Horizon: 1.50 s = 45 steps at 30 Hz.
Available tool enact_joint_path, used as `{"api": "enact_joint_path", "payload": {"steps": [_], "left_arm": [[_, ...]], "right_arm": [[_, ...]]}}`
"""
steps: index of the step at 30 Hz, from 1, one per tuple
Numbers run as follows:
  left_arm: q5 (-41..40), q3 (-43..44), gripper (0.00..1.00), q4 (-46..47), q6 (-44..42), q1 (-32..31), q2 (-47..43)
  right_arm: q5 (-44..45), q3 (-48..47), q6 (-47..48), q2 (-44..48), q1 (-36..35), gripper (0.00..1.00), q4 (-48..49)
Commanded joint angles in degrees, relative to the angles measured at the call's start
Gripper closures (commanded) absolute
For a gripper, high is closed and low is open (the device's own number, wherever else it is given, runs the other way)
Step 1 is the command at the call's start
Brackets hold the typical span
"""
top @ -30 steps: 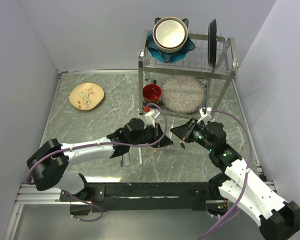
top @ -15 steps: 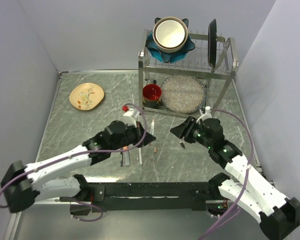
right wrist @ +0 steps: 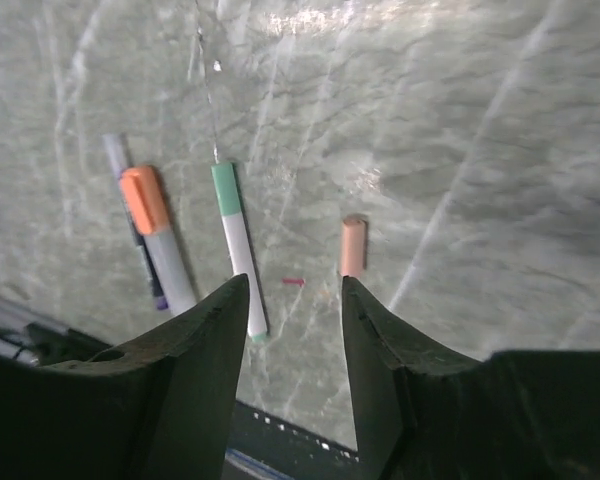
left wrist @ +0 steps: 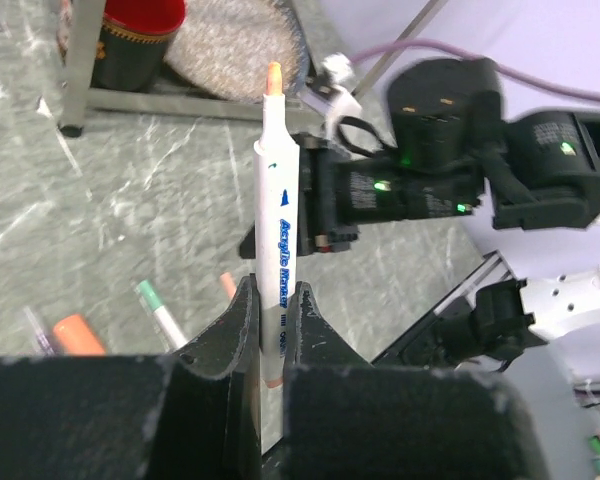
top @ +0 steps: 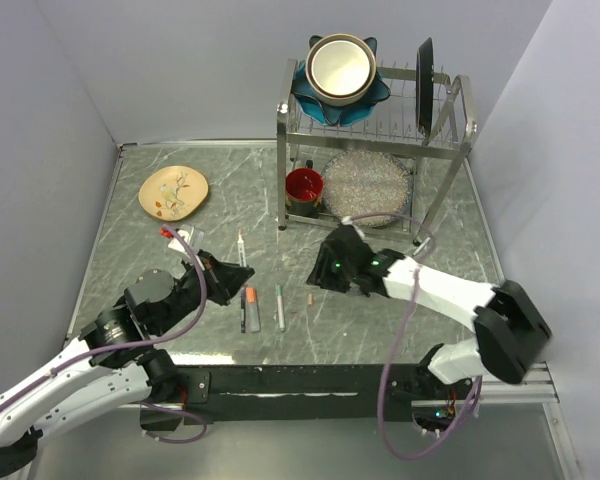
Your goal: Insert the pens into the pen caps
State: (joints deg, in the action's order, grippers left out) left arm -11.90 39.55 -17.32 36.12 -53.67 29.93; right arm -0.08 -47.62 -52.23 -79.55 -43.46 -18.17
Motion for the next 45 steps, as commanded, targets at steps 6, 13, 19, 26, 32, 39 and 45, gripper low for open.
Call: {"api": "enact_joint_path", "payload": {"steps": [6, 13, 19, 26, 32, 39, 45], "left_arm": [[-2.3, 1.1, 0.99, -4.3, -1.5, -0.1, -2.8], [-1.3, 1.1, 0.99, -4.6, -1.4, -0.4, -2.8], [-1.5, 1.1, 0.99, -4.5, -1.5, -0.6, -3.2], [-1.6, 0.9, 0.99, -4.4, -1.3, -0.8, -3.1], [-1.4, 0.9, 0.99, -4.5, -1.1, -0.8, -2.2], [-1.0, 0.5, 0.99, -3.8, -0.3, -0.8, -1.5], [0.0, -0.3, 0.99, -2.5, 0.6, -0.7, -0.1]], "right_arm": [[9.2, -11.6, 0.0, -14.6, -5.9, 0.53, -8.0], [12.4, -15.3, -0.1, -19.5, -7.6, 0.55, -12.1], [12.3, -15.0, -0.2, -21.1, -8.0, 0.56, -12.3], [12.0, -13.3, 0.0, -21.9, -8.4, 0.59, -11.4], [13.8, -13.3, 0.6, -23.4, -9.4, 0.67, -12.4], [14.8, -14.9, 2.1, -25.7, -11.6, 0.69, -14.7], [15.1, -14.0, 3.1, -25.9, -12.3, 0.81, -13.4]]}}
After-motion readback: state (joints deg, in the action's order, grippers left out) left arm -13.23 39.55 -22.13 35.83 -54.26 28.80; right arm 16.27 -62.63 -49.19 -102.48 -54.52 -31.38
